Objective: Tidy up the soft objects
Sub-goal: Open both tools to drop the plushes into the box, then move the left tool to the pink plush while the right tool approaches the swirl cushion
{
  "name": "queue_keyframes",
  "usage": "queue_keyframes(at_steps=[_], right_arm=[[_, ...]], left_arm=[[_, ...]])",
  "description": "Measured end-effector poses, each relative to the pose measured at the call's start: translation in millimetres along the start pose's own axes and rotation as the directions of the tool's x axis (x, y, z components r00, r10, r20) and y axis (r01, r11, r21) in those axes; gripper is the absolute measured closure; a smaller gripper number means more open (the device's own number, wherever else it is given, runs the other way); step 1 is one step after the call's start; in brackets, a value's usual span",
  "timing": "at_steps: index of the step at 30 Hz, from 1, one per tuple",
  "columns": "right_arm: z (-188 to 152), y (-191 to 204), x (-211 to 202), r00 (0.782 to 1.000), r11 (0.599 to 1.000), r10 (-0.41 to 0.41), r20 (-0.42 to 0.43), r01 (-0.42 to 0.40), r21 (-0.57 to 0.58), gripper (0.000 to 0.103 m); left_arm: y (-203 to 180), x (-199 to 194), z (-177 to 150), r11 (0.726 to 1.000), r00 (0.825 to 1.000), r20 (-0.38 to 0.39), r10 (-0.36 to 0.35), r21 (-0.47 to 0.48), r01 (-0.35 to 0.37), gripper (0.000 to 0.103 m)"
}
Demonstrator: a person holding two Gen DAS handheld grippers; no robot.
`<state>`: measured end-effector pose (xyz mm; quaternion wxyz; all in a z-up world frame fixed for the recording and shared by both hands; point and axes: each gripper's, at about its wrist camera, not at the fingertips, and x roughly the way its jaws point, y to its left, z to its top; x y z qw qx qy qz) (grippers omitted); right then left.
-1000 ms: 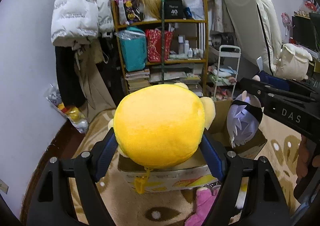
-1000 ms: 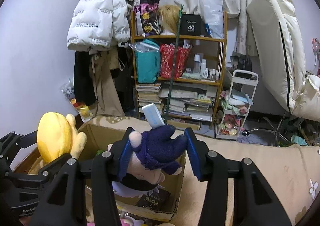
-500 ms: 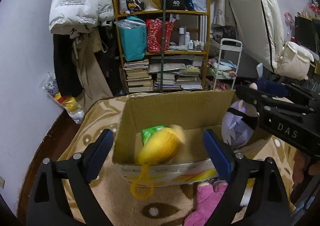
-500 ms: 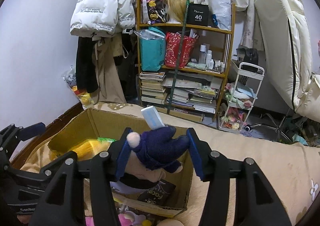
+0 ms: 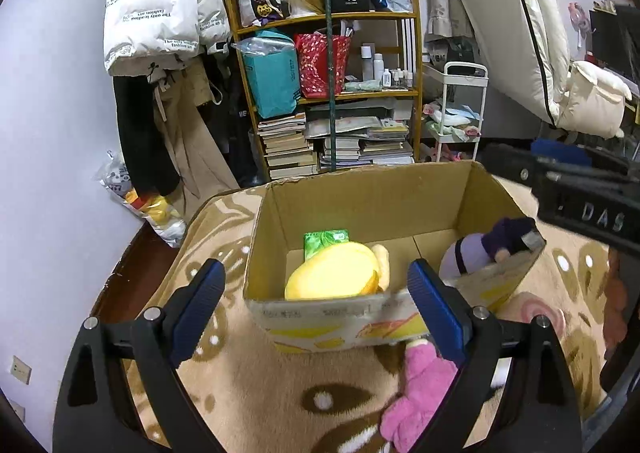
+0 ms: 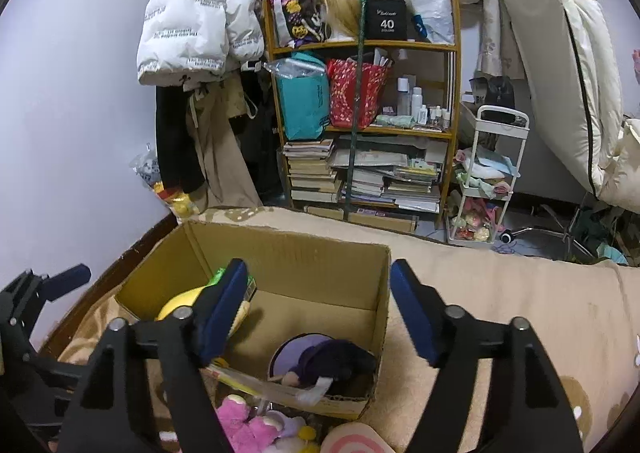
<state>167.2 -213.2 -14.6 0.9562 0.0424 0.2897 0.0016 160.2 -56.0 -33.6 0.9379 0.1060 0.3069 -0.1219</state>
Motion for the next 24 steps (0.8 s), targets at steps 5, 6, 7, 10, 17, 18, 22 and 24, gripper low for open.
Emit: queue_keyframes(at_steps=[5, 6, 7, 10, 17, 18, 22, 24], right_arm=[[0, -2, -16, 1.0, 1.0, -0.012, 0.0, 0.012, 0.01, 0.012], [-1, -2, -21, 1.0, 1.0, -0.013, 0.002, 0.013, 0.016, 0.011], [-2, -3, -25, 1.0, 1.0, -0.01, 0.0, 0.01, 0.025, 0.011], [-4, -3, -34, 1.0, 0.999, -0.007, -0.008, 0.008, 0.037, 0.011], [-10, -9, -56, 0.999, 0.998, -0.035, -0.014, 0.036, 0.042, 0.01], [-11, -10, -59, 0.999, 0.998, -0.037, -0.02, 0.038, 0.044, 0.01], [-19, -14, -68, 0.999, 0.998, -0.037, -0.038, 0.039, 0.056, 0.01], [-23, -16, -72, 0.998, 0.997, -0.037, -0.045, 0.039, 0.064, 0.009]], left_arm=[[-1, -16, -1, 1.0, 1.0, -0.007, 0.013, 0.002, -0.013, 0.01], [-1, -19, -2, 1.0, 1.0, -0.008, 0.017, -0.002, -0.017, 0.006], [1, -22, -3, 1.0, 1.0, -0.007, 0.019, -0.009, -0.019, 0.004], [4, -33, -6, 0.999, 1.0, -0.01, 0.023, -0.024, -0.023, 0.004], [7, -54, -10, 0.999, 1.0, -0.019, 0.025, -0.034, -0.025, 0.004], [6, -56, -10, 0.999, 0.999, -0.021, 0.027, -0.031, -0.028, 0.004], [2, -64, -14, 1.0, 0.999, -0.04, 0.025, -0.012, -0.025, 0.004], [-2, -67, -17, 1.0, 0.999, -0.049, 0.02, -0.005, -0.021, 0.004]])
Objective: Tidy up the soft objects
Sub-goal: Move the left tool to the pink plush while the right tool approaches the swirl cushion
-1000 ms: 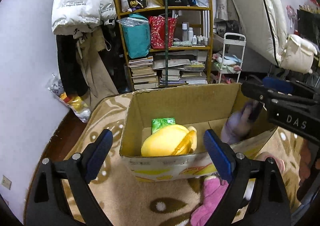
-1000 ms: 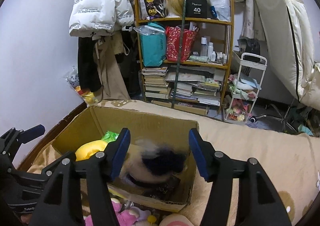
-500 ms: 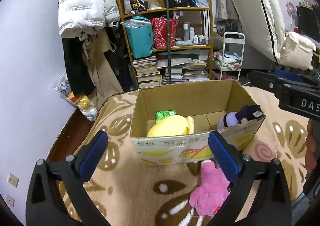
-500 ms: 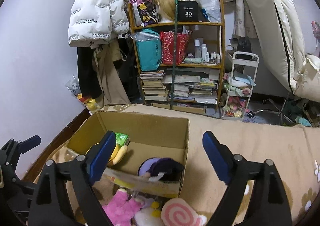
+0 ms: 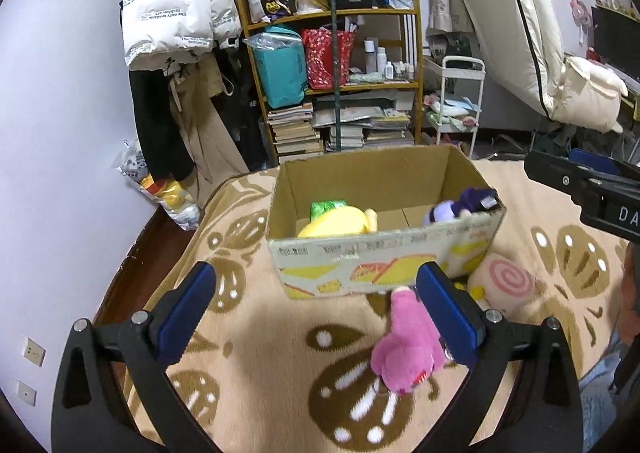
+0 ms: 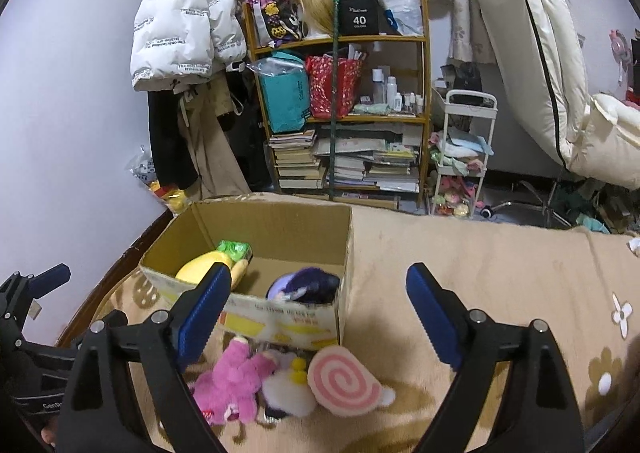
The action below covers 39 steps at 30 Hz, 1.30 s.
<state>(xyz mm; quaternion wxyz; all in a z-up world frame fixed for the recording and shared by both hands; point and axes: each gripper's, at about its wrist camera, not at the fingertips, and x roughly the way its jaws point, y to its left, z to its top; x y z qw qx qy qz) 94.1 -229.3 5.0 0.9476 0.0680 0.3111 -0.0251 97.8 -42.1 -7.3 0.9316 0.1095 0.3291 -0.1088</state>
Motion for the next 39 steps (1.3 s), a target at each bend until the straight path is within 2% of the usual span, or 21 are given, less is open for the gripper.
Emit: queue_keyframes(at_steps=[5, 7, 15, 29, 39], right_arm=[[-10, -4, -8, 1.0, 1.0, 0.002, -0.016, -0.001, 0.031, 0.007], [-12, -6, -10, 1.0, 0.999, -0.004, -0.014, 0.005, 0.042, 0.0], [-23, -15, -14, 0.999, 0.997, -0.01, -0.033, 0.013, 0.081, 0.0], [-32, -25, 18, 0.993, 0.994, -0.017, -0.118, 0.03, 0.109, 0.0], [-38, -29, 47, 0.981, 0.994, -0.018, -0.195, 0.039, 0.105, 0.0]], left_arm=[[-7, -6, -9, 1.0, 1.0, -0.03, 0.0, 0.025, 0.001, 0.004], [-9, -7, -12, 1.0, 0.999, -0.044, -0.004, 0.029, 0.005, 0.004], [-16, -2, -25, 0.999, 0.996, -0.089, -0.007, 0.032, 0.01, 0.004], [-20, 38, -32, 0.996, 0.984, -0.157, -0.083, 0.014, 0.087, 0.004], [-25, 63, -35, 0.992, 0.974, -0.189, -0.124, 0.004, 0.127, 0.004]])
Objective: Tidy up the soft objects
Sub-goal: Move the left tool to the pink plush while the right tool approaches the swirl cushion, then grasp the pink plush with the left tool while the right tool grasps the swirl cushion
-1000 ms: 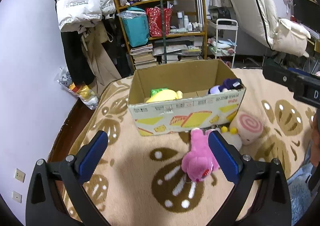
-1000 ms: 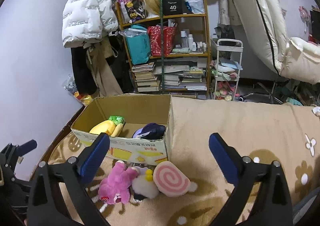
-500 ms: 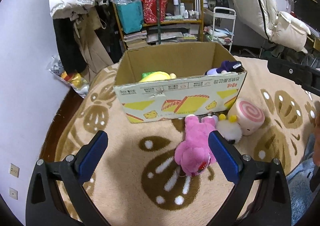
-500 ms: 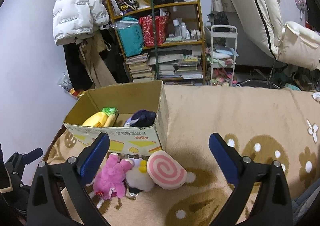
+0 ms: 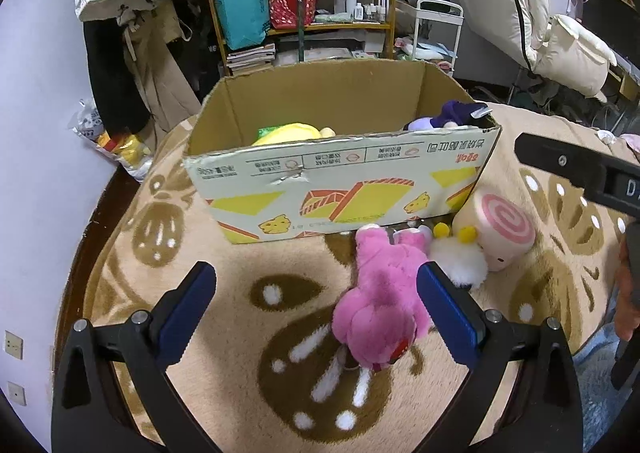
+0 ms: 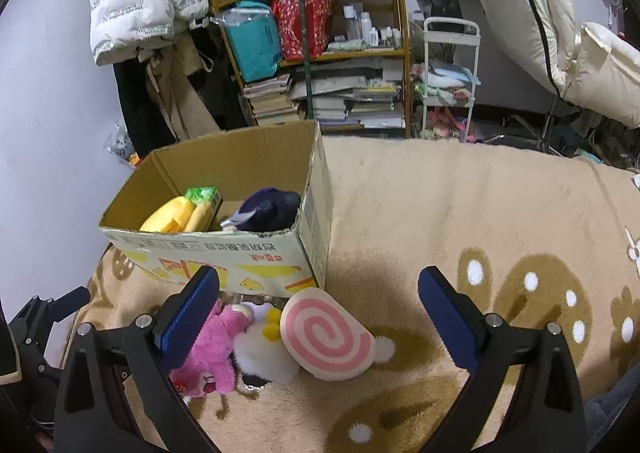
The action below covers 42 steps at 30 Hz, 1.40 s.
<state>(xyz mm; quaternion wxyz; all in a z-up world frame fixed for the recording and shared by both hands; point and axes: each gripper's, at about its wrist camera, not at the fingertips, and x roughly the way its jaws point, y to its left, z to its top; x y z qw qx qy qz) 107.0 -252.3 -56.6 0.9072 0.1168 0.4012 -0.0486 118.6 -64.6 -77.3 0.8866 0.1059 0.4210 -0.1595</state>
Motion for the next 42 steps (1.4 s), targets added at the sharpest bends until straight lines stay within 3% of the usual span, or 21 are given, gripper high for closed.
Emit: queue_keyframes(at_steps=[15, 42], right_arm=[[-1, -3, 32, 0.997, 1.0, -0.027, -0.069, 0.026, -0.007, 0.0], [1, -13, 73, 0.984, 0.999, -0.028, -0.178, 0.031, 0.013, 0.0]], left_arm=[[-7, 33, -7, 0.998, 0.996, -0.073, -0.045, 0.032, 0.048, 0.004], [-20, 64, -22, 0.992, 0.985, -0.168, -0.032, 0.119, 0.053, 0.004]])
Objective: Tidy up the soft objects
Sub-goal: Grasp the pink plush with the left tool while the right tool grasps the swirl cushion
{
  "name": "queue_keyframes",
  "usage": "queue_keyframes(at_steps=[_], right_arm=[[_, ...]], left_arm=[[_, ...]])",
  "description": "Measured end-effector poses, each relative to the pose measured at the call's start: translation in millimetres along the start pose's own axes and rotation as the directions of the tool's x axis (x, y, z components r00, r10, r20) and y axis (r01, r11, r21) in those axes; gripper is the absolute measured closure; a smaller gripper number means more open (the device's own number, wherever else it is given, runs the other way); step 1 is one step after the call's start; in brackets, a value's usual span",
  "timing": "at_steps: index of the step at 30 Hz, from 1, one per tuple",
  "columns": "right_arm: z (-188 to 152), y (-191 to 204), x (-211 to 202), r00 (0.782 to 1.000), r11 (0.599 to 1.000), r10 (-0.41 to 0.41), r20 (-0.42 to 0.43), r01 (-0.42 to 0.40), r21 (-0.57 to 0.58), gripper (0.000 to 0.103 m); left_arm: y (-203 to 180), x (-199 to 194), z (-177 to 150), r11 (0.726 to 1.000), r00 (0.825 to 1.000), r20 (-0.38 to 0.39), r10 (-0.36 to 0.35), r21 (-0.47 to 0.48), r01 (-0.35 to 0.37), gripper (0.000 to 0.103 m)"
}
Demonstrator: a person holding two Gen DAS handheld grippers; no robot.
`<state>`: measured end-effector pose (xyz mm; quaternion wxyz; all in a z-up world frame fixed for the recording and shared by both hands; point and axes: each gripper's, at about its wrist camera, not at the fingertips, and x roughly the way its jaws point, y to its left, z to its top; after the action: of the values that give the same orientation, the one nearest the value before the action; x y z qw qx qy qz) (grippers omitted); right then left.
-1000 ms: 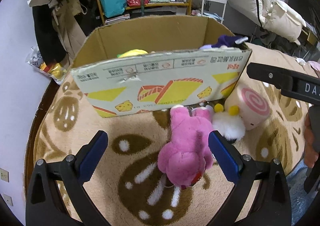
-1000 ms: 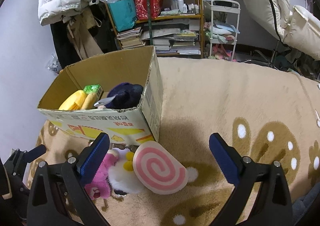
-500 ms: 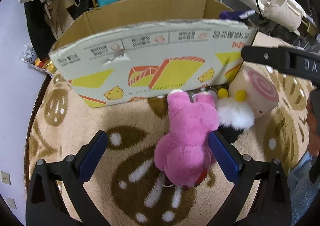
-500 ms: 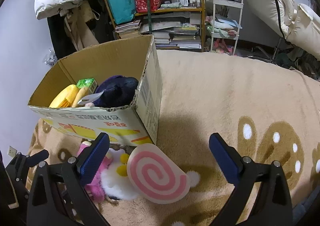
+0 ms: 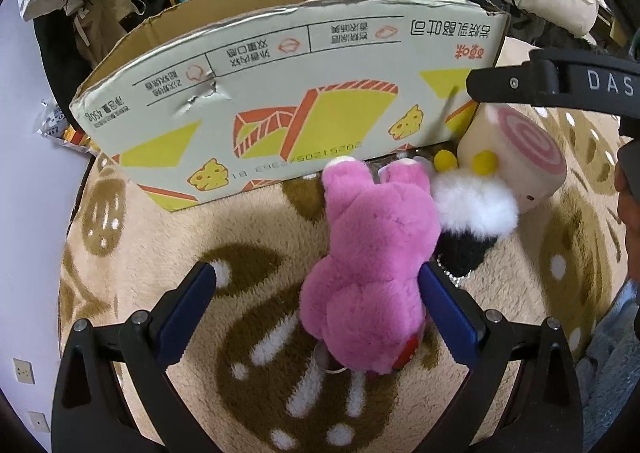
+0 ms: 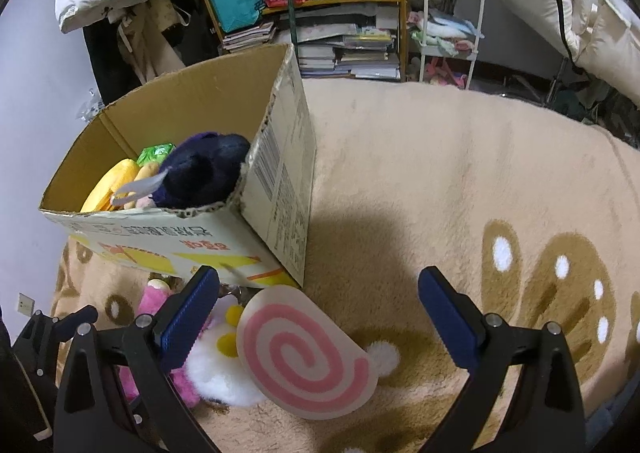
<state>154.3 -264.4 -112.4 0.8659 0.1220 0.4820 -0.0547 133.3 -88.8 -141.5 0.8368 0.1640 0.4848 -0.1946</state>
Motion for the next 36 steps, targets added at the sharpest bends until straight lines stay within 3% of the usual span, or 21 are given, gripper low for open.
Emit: queue_keyframes(at_steps=[23, 29, 31, 36], right_arm=[[-4, -8, 17, 0.995, 0.999, 0.024, -0.099, -0.02, 0.039, 0.0], [-7, -7, 17, 0.991, 0.998, 0.051, -0.122, -0.045, 0.048, 0.022], [-7, -6, 18, 0.988, 0.996, 0.077, -0.133, -0.07, 0.053, 0.031], [-11, 4, 17, 0.986, 0.996, 0.085, -0.145, -0.081, 0.035, 0.042]], left_arm=[[13, 16, -6, 0.998, 0.998, -0.025, -0.052, -0.043, 0.051, 0.003], [21, 25, -10, 0.995, 0.996, -0.04, -0.084, -0.063, 0.082, 0.007], [21, 28, -12, 0.991, 0.992, -0.045, -0.116, -0.078, 0.113, 0.016], [16, 28, -14, 0.984, 0.986, -0.034, -0.163, -0.073, 0.16, 0.037]])
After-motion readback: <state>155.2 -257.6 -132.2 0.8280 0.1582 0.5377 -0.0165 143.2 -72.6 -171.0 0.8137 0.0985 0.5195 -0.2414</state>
